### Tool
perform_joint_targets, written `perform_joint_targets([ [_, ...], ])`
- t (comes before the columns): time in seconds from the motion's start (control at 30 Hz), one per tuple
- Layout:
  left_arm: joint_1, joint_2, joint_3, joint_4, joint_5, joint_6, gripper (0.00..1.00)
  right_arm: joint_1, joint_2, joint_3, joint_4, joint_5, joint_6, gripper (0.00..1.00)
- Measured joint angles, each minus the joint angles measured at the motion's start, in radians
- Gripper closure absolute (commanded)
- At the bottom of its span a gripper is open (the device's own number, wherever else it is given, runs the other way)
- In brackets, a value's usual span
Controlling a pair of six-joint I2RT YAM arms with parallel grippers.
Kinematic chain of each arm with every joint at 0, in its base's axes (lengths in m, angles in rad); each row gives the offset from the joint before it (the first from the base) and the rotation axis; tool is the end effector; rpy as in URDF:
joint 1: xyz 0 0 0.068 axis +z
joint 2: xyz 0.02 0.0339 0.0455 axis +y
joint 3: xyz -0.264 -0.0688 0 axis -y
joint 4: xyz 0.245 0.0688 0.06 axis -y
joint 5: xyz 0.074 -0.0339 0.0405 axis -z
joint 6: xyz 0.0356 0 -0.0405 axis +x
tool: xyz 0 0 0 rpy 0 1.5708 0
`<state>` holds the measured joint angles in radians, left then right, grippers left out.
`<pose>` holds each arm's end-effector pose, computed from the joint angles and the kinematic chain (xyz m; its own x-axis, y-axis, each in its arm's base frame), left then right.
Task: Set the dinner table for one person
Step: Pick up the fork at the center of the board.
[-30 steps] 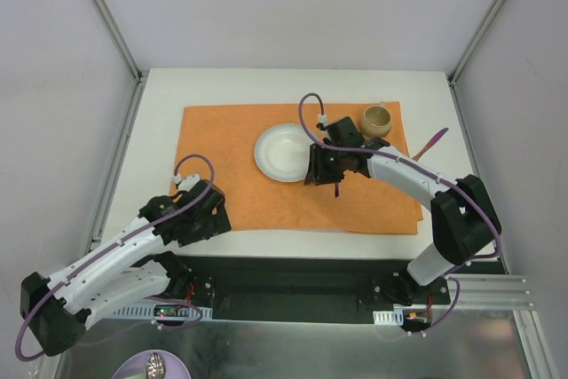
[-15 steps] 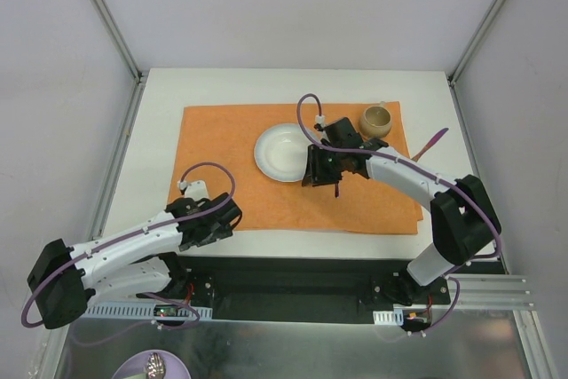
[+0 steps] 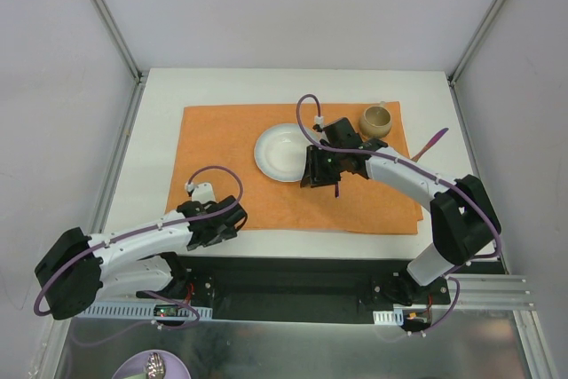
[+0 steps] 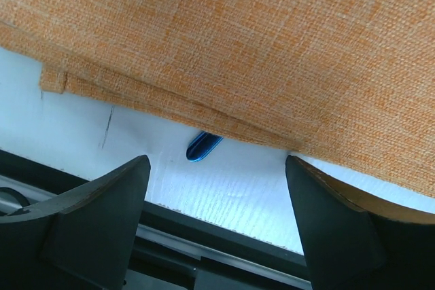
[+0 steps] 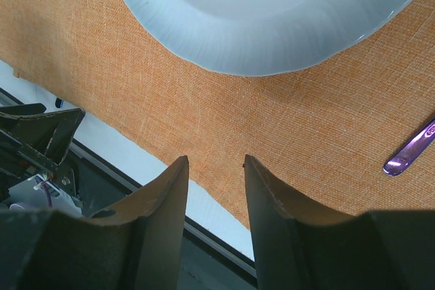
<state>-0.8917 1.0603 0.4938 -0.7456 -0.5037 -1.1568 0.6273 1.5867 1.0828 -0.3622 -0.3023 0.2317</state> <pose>0.1119 -0.1113 0.1613 -0.7972 -0.2890 -0.5301 -0.3129 0.9486 -0.0465 0.2672 0.2068 0.2294 -0.7648 -0.2837 -0.5784 -0.5557 0.7448 0.3695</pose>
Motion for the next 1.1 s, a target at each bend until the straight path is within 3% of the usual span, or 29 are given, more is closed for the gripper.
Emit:
perform_joint_targets([
  [0.5,0.0,0.175,0.094,0.089,-0.002,0.116,0.15,0.003,0.0,0.002,0.0,-0.003,0.014,0.59],
  [0.77,0.036,0.061,-0.012,0.243,0.035,0.136,0.15,0.003,0.0,0.002,0.0,-0.003,0.015,0.59],
  [1.1,0.056,-0.027,-0.062,0.282,0.049,0.149,0.18,0.003,0.006,0.002,0.0,-0.014,0.019,0.59],
])
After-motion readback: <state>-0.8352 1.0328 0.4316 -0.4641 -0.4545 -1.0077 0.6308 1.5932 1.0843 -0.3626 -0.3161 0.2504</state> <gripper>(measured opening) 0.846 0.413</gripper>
